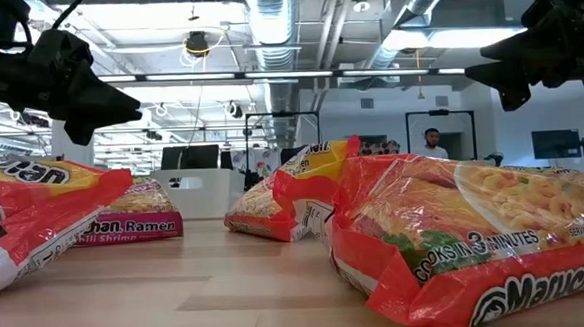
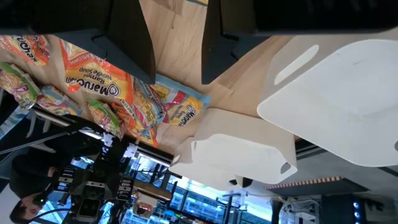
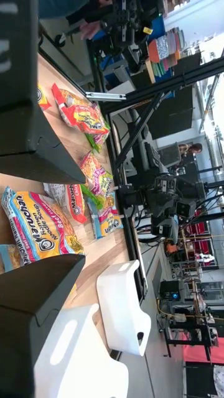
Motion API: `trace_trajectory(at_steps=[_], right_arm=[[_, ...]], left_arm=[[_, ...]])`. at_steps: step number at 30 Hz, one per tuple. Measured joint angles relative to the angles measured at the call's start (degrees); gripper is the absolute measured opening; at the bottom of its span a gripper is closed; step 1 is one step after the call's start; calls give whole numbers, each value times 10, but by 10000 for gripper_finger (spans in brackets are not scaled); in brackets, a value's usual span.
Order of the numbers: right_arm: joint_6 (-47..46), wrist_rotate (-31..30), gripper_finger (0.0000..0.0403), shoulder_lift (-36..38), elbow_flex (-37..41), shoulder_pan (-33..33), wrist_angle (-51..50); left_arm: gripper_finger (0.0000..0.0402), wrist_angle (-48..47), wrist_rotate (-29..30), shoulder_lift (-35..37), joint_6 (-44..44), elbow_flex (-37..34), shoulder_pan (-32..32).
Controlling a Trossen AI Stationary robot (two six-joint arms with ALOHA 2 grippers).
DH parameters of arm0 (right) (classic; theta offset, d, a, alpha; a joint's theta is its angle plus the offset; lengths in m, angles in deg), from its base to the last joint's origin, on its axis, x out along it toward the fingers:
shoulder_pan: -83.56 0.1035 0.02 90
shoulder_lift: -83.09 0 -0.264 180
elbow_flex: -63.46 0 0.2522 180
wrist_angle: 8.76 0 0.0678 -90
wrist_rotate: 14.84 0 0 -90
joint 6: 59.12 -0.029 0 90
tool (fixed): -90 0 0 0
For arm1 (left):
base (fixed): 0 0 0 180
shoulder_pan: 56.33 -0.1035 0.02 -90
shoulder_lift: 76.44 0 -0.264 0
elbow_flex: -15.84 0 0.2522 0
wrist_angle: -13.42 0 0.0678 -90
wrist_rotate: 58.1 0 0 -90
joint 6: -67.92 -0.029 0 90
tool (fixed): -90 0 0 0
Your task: Sort Maruchan noodles
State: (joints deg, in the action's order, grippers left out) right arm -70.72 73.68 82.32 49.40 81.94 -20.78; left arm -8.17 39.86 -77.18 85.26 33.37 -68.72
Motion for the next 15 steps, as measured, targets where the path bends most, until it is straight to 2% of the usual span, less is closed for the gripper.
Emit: trace_trajectory(at_steps=[15], right_arm=[[0,0,221,0,0,0,0]], left_arm=[[114,1,1,0,1,0,0]])
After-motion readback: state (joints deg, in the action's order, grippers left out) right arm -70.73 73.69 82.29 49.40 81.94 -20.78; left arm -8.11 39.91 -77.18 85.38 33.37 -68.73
